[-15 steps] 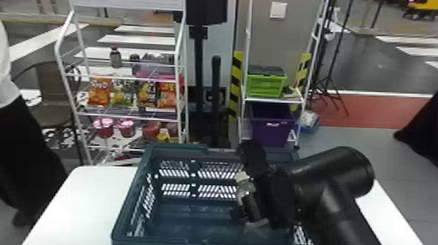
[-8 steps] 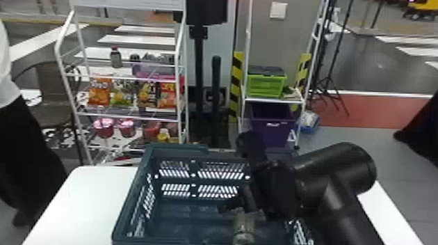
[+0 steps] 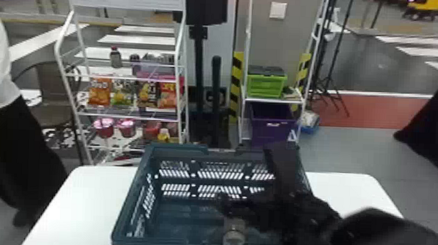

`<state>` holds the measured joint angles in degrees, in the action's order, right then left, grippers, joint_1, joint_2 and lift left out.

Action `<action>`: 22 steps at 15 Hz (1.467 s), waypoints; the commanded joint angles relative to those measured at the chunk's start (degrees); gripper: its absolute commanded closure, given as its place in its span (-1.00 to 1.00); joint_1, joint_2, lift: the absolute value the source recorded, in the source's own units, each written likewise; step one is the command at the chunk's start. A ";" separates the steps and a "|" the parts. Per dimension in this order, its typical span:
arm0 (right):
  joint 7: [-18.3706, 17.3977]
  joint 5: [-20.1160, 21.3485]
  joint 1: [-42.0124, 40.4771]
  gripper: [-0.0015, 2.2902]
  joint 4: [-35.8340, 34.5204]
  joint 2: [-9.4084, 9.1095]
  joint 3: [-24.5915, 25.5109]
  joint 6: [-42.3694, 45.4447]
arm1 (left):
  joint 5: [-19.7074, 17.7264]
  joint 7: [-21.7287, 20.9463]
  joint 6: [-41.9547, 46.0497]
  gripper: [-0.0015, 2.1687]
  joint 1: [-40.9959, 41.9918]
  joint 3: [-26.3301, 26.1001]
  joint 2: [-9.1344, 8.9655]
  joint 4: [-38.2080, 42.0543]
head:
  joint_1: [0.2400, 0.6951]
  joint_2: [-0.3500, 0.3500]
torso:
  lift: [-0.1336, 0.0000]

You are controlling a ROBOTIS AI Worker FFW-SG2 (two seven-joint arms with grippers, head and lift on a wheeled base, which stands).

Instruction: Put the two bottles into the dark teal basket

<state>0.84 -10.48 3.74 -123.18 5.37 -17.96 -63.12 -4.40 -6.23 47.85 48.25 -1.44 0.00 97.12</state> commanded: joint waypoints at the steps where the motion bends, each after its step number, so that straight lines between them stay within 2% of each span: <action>1: 1.44 -0.42 -11.30 -0.99 -8.39 3.77 5.12 8.66 | 0.45 0.08 -0.71 0.98 0.62 -0.41 -0.15 1.32 | 0.14 0.00 | 1.00; 4: 4.25 -0.42 -27.91 -0.99 -15.60 5.44 12.07 26.24 | 2.12 1.14 -1.58 0.98 2.02 -1.29 -0.15 3.52 | 0.14 0.00 | 1.00; 5: 4.96 -0.42 -33.80 -0.99 -17.00 5.44 14.00 33.09 | 2.29 1.22 -1.94 0.98 2.55 -1.46 -0.15 4.48 | 0.14 0.00 | 1.00; 8: 6.80 -2.09 -47.24 -0.99 -17.00 5.18 18.04 51.20 | 4.05 2.45 -2.11 0.98 4.40 -1.72 -0.15 6.50 | 0.14 0.00 | 1.00; 10: 7.51 -3.32 -54.36 -0.97 -14.63 5.27 19.36 63.33 | 4.40 2.89 -2.11 0.98 5.71 -1.81 -0.15 8.00 | 0.14 0.00 | 1.00; 12: 9.44 -4.03 -59.20 -0.97 -11.64 3.86 20.33 72.47 | 5.11 3.95 -2.11 0.98 6.77 -1.81 -0.15 9.76 | 0.14 0.00 | 1.00; 15: 15.94 -5.34 -62.89 -0.97 -5.58 -0.53 23.76 81.96 | 5.63 4.91 -6.51 0.98 7.47 -2.78 -0.15 14.85 | 0.14 0.00 | 1.00; 17: 19.99 -6.75 -63.85 -0.96 -2.85 -3.26 26.74 84.42 | 7.66 5.79 -15.12 0.98 7.30 -3.39 -0.15 21.80 | 0.14 0.00 | 1.00; 19: 23.41 -8.51 -64.03 -0.96 -1.01 -5.19 29.38 84.60 | 9.76 6.76 -26.02 0.98 5.71 -4.63 -0.15 29.88 | 0.14 0.00 | 1.00; 22: 25.61 -9.04 -64.03 -0.96 1.19 -5.42 31.67 84.60 | 14.34 7.02 -58.01 0.98 -2.63 -8.49 -0.15 43.59 | 0.14 0.00 | 1.00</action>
<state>26.32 -19.31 -60.28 -122.85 0.25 12.86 21.42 7.91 0.82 3.92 49.67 -8.04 0.00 135.21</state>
